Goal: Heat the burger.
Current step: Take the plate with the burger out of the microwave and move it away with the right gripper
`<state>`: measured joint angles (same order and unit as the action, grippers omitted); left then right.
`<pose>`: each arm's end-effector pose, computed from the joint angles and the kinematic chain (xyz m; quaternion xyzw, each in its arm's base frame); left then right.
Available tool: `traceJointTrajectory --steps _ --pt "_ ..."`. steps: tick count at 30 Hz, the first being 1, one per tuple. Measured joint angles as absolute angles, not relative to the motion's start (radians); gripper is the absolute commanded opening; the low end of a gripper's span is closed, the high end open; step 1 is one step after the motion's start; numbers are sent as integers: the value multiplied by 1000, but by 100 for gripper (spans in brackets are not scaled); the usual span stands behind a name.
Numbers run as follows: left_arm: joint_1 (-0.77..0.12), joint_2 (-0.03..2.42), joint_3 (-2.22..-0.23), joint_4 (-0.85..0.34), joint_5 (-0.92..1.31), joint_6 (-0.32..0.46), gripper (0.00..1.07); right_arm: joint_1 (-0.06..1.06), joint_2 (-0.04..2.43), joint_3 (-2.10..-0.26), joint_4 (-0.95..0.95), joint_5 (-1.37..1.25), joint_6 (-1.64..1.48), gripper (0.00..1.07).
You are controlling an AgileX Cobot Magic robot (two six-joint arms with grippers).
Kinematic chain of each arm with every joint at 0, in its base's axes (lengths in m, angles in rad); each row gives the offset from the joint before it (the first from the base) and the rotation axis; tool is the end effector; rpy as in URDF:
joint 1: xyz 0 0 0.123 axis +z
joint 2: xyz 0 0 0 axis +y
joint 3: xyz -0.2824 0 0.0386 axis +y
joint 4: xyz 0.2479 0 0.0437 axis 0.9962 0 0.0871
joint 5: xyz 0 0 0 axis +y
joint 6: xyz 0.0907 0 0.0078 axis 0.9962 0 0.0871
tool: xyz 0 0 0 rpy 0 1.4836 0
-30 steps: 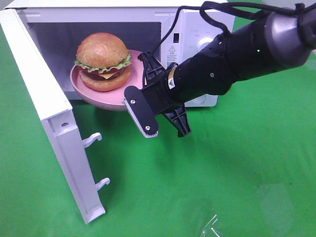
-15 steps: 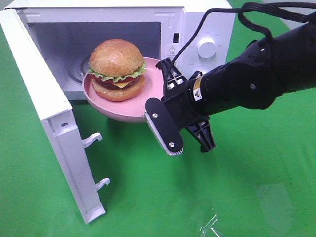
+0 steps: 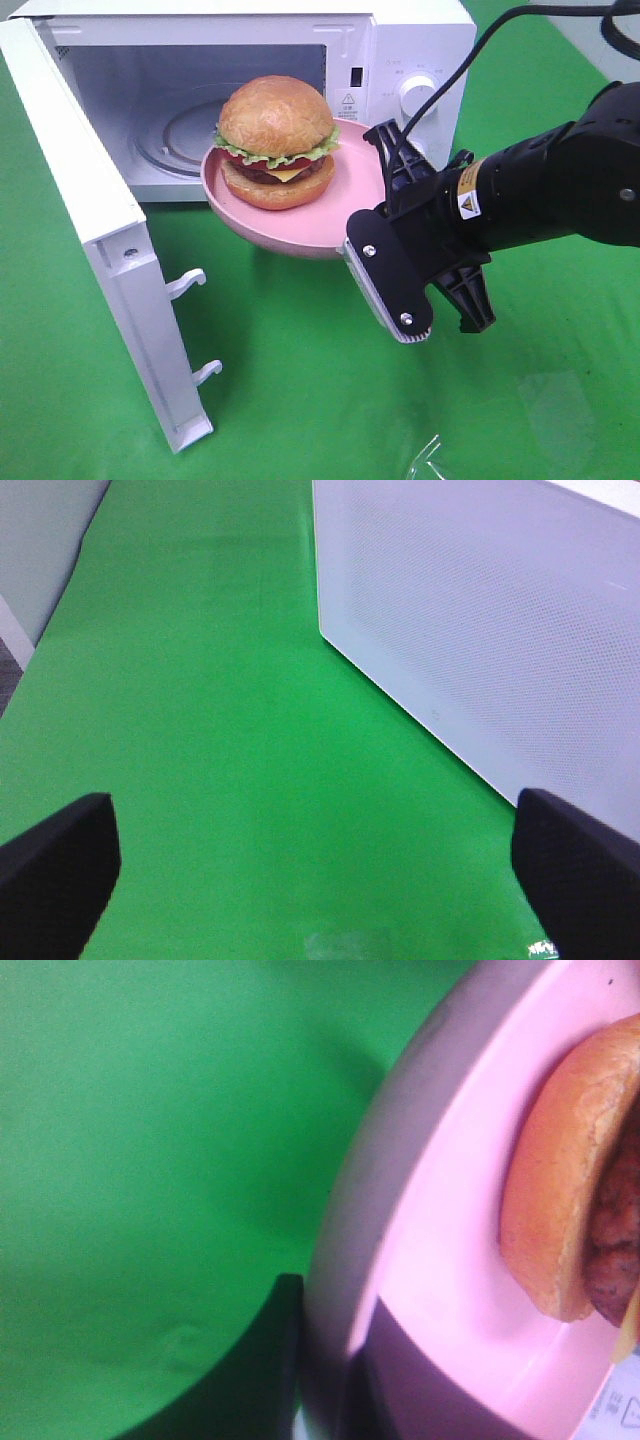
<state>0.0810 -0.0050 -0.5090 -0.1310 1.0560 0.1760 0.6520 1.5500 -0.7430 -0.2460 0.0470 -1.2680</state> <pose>-0.0060 -0.0109 0.2806 0.0430 0.8454 0.0029 0.5324 0.2401 0.1820 0.1942 -0.8116 0.4333 -0.1685 0.3539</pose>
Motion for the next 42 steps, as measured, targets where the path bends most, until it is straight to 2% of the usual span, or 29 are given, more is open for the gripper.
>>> traceJointTrajectory --steps 18,42 --pt "81 -5 -509 -131 1056 176 100 650 1302 -589 -247 167 -1195 0" --pt "81 -5 -509 -131 1056 176 100 650 1005 -583 -480 565 -765 0"
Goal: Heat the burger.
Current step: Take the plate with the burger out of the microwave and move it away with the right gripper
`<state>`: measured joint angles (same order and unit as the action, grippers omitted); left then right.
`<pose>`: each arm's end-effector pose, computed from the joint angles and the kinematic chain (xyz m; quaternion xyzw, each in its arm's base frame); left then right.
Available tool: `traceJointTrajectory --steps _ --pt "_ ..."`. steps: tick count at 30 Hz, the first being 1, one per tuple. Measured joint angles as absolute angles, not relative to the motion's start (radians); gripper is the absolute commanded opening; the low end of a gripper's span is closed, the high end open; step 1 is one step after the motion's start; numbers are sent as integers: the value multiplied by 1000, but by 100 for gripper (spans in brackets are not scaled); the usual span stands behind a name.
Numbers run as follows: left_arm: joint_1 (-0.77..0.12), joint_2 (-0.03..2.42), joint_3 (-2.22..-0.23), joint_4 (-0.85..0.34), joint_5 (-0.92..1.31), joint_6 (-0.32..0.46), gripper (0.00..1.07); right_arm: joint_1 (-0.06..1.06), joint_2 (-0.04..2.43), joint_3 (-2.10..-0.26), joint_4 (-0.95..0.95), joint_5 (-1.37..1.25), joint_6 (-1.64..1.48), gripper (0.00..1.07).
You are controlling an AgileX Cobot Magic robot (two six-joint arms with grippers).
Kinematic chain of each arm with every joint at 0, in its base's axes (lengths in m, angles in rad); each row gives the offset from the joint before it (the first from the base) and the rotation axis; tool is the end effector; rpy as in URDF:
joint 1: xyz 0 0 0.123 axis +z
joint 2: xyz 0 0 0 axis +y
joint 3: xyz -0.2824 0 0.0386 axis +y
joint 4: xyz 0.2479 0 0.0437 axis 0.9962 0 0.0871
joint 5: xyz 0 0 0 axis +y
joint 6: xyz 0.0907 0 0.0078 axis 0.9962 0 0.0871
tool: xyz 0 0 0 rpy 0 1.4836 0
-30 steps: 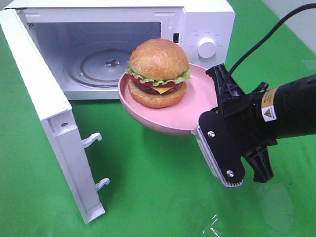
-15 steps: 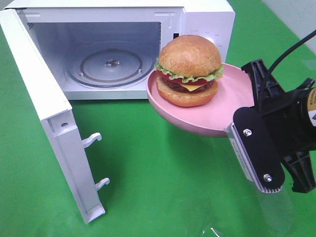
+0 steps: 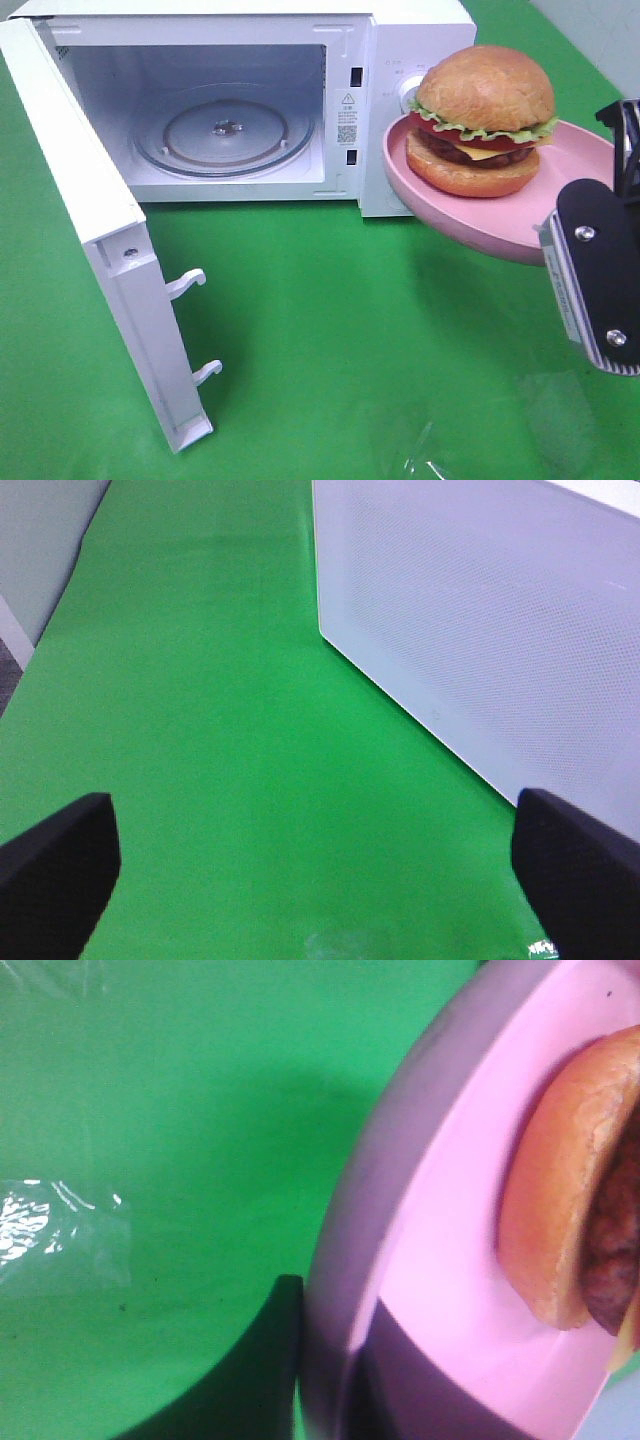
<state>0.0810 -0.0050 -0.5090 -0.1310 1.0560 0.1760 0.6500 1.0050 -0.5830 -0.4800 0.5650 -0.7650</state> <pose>-0.0060 -0.0109 0.2806 0.0430 0.8454 0.0029 0.5324 0.1598 0.0931 0.2542 -0.7083 0.6011 -0.2043 0.3086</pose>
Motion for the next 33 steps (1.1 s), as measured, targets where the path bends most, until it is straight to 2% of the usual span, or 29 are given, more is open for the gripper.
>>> traceJointTrajectory --steps 8,18,33 --pt "81 -5 -509 -131 1056 176 100 650 983 -583 -491 708 -625 0" --pt "81 -5 -509 -131 1056 176 100 650 983 -583 -623 854 -272 0" --pt "81 -5 -509 -131 1056 176 100 650 983 -583 -638 993 32 0"
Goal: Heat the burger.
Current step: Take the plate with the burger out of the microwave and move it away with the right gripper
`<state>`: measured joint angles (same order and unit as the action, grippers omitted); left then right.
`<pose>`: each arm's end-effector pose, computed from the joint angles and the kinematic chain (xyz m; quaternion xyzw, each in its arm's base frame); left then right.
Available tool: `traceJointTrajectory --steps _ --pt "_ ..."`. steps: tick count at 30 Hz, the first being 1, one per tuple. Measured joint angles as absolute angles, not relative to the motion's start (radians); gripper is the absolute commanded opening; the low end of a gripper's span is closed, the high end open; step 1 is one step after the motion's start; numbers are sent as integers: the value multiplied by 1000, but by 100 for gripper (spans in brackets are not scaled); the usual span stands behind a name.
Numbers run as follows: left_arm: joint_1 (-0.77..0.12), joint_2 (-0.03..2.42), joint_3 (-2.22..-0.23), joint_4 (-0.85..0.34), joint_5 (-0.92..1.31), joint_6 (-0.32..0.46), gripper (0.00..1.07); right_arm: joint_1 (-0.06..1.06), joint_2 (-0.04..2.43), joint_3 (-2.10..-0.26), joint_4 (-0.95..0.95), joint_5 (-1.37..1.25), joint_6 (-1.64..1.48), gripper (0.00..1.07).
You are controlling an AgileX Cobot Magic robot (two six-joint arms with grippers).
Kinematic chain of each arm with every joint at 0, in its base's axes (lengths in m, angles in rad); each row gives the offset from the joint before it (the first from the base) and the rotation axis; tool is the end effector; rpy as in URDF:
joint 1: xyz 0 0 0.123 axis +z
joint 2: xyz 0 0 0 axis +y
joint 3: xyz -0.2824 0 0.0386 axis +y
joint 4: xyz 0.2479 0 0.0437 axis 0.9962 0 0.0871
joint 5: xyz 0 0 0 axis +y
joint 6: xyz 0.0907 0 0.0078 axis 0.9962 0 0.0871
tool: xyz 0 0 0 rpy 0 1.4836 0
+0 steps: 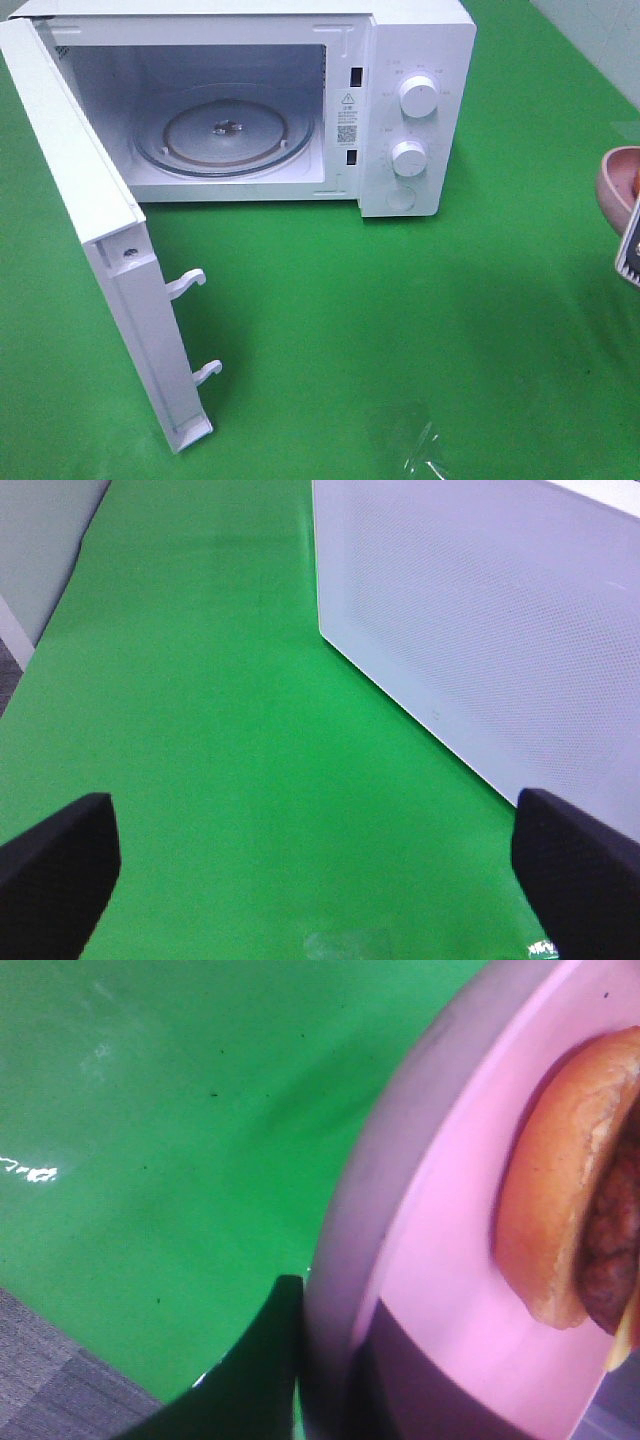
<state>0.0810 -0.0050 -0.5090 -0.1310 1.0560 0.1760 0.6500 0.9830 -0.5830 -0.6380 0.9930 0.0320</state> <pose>-0.0060 -0.0109 0.2806 0.0430 0.8454 0.0029 0.5324 0.1463 0.0541 0.2495 -0.4149 0.8556 -0.2248 0.2129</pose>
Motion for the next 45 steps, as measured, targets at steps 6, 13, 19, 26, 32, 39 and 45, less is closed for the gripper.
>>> traceJointTrajectory --steps 6,13,19,26,32,39,45 --pt "81 -5 -509 -131 1056 176 100 650 983 -583 -666 1049 124 0" --pt "81 -5 -509 -131 1056 176 100 650 982 -583 -676 1098 247 0" --pt "81 -5 -509 -131 1056 176 100 650 1003 -583 -677 1141 317 0" --pt "81 -5 -509 -131 1056 176 100 650 1097 -583 -680 1165 407 0" --pt "81 -5 -509 -131 1056 176 100 650 1163 -583 -680 1160 464 0" --pt "81 -5 -509 -131 1056 176 100 650 1243 -583 -698 1154 555 0" --pt "81 -5 -509 -131 1056 176 100 650 1299 -583 -704 1139 598 0"
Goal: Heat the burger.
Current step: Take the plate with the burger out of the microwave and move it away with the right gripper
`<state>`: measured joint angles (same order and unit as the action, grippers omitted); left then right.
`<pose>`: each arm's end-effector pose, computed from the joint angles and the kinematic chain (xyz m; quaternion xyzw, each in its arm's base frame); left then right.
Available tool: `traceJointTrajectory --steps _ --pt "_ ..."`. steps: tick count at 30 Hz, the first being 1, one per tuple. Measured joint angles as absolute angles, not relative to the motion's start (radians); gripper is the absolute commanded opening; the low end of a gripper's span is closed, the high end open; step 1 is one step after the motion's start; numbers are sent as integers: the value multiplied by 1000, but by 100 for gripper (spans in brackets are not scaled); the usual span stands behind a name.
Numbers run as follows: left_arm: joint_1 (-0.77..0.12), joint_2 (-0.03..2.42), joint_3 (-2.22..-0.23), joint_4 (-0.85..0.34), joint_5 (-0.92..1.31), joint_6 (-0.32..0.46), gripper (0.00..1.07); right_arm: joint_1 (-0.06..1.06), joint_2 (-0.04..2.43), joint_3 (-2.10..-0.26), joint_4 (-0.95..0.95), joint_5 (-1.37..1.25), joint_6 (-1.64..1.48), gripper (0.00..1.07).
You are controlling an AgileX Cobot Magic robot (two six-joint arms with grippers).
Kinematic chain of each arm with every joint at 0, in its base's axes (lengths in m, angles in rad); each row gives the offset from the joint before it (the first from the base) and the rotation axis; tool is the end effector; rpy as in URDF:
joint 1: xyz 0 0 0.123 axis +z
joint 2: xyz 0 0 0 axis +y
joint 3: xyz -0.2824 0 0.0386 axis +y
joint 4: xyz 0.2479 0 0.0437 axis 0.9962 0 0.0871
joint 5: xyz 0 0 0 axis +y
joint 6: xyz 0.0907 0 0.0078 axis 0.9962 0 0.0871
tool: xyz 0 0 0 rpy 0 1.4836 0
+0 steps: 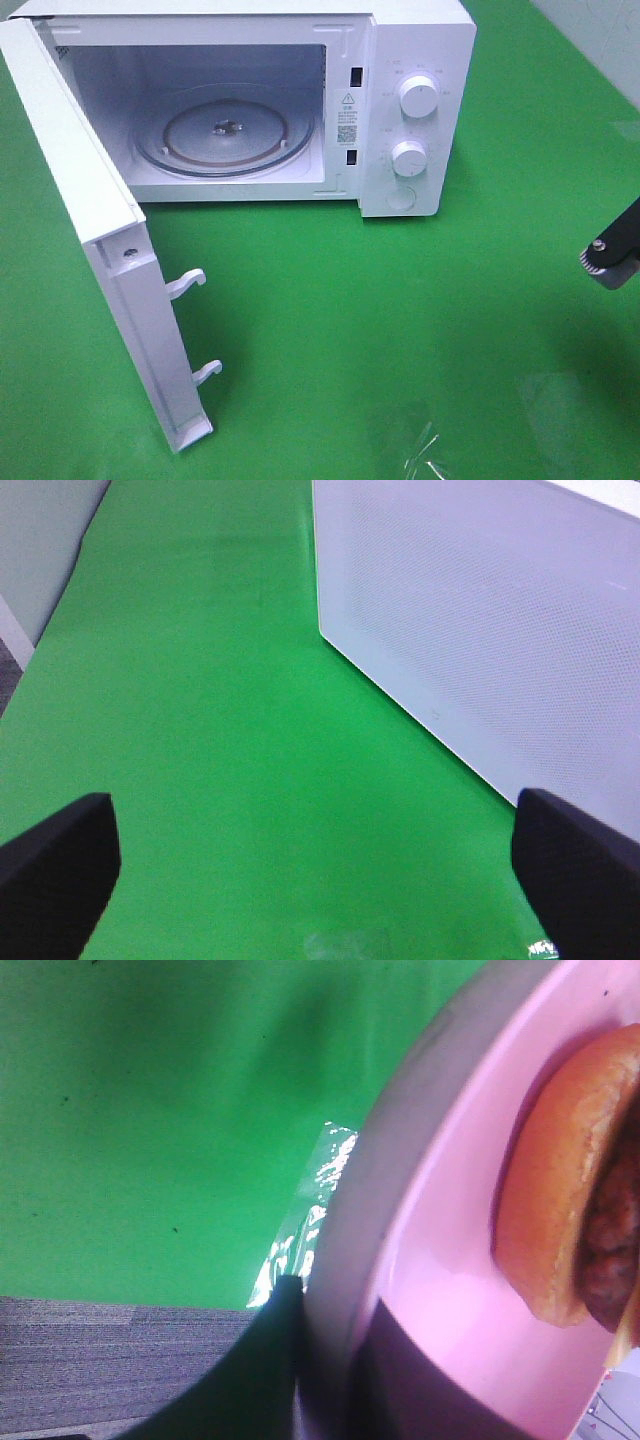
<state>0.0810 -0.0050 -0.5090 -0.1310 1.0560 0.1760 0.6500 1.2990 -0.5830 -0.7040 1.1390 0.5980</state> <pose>-0.0060 -0.0109 0.2806 0.0430 0.8454 0.0029 0.5324 0.1683 0.0607 0.2023 -0.1986 0.9293 -0.2953 0.0989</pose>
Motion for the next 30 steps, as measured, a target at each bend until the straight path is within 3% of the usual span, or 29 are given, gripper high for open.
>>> traceJointTrajectory --steps 30 --pt "81 -5 -509 -131 1056 176 100 650 1577 -591 -723 1002 808 0"
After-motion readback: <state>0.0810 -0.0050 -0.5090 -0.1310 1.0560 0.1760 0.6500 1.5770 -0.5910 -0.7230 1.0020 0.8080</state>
